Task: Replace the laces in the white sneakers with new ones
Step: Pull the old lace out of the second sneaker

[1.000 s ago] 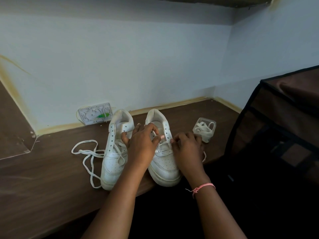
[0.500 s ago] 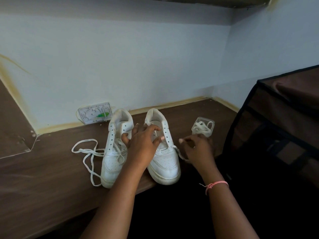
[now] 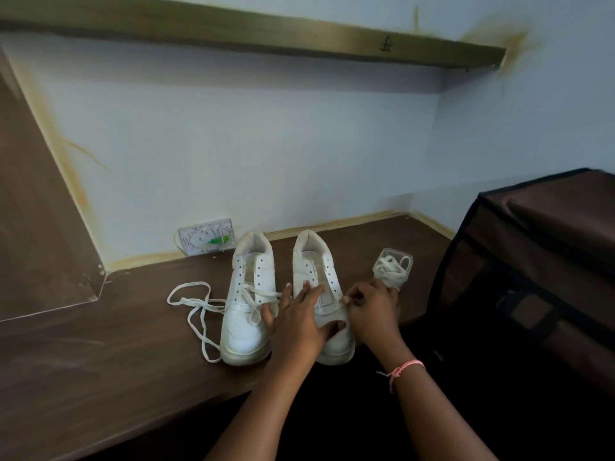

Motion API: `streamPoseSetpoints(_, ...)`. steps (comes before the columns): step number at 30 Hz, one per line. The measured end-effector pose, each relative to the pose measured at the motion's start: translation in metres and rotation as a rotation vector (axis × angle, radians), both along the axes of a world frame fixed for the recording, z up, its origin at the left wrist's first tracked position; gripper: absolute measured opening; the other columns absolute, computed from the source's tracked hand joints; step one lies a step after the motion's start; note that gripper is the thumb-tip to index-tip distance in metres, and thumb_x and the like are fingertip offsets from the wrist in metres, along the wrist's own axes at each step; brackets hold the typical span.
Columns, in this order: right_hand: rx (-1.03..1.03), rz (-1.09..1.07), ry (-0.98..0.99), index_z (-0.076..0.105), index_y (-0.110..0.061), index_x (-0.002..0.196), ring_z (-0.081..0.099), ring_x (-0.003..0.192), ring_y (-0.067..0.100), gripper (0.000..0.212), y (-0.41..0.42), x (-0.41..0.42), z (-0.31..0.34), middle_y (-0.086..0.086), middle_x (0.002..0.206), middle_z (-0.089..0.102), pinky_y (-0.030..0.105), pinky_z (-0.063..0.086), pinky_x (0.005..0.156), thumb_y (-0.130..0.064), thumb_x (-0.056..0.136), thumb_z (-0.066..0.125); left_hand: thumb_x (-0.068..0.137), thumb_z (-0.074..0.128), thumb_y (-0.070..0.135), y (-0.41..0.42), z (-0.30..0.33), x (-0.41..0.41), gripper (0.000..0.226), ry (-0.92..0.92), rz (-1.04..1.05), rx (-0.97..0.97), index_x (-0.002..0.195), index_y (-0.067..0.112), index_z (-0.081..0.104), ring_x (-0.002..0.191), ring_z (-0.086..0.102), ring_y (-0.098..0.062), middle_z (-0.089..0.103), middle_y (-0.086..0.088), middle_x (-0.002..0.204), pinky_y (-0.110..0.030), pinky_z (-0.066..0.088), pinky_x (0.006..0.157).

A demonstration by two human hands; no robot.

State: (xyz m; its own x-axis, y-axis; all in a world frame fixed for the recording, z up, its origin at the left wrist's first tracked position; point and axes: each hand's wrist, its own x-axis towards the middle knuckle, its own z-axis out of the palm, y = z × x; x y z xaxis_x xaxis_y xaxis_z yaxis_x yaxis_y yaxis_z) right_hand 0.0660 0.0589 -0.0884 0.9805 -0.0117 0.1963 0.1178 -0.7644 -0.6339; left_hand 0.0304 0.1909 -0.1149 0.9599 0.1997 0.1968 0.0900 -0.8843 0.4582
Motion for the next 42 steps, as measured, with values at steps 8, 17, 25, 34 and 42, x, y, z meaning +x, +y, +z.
streamPoseSetpoints(8,0.830,0.101,0.035,0.063,-0.018,0.077,0.046,0.063,0.006,0.019,-0.005,-0.016,0.152,-0.005,0.068,0.055,0.022,0.035,0.057,-0.010,0.094,0.061,0.079,0.055,0.071,0.003,0.017,-0.004,0.064,0.053,-0.062,0.019,0.136,0.044,0.041,0.146,0.020,-0.019,0.044,0.020,0.144,-0.057,0.001,0.110)
streamPoseSetpoints(17,0.917,0.183,-0.178,0.056,-0.017,0.085,0.041,0.067,0.012,0.016,-0.021,-0.055,0.299,0.000,0.095,0.072,0.024,0.032,0.054,-0.016,0.100,0.051,0.081,0.058,0.066,-0.006,0.039,-0.010,0.060,0.090,-0.027,0.171,0.134,0.040,0.045,0.137,0.035,-0.018,0.052,0.014,0.137,-0.050,0.012,0.110)
streamPoseSetpoints(25,0.930,0.208,-0.085,0.050,-0.016,0.094,0.053,0.071,0.018,0.012,-0.016,-0.063,0.294,0.005,0.091,0.073,0.027,0.044,0.058,-0.018,0.103,0.043,0.091,0.066,0.037,-0.025,0.086,-0.001,0.009,-0.084,-0.237,-0.266,0.095,0.029,0.065,0.087,0.061,-0.007,0.059,0.013,0.087,-0.019,0.043,0.075)
streamPoseSetpoints(34,0.347,0.089,-0.080,0.052,-0.009,0.121,0.061,0.077,0.020,0.033,-0.010,-0.037,0.174,0.012,0.096,0.064,0.028,0.046,0.069,-0.009,0.090,0.063,0.086,0.068,0.015,0.007,0.146,0.011,0.013,-0.245,-0.253,-0.326,0.094,0.016,0.079,0.080,0.065,-0.009,0.075,0.000,0.088,-0.021,0.046,0.075)
streamPoseSetpoints(42,0.034,0.161,-0.008,0.071,0.002,0.103,0.065,0.101,0.030,0.021,0.016,-0.010,0.135,0.019,0.103,0.071,0.025,0.043,0.075,-0.013,0.090,0.064,0.087,0.067,0.010,0.012,0.144,0.011,0.030,-0.332,-0.316,-0.597,0.114,0.023,0.068,0.088,0.069,-0.011,0.074,0.001,0.097,-0.020,0.053,0.079)
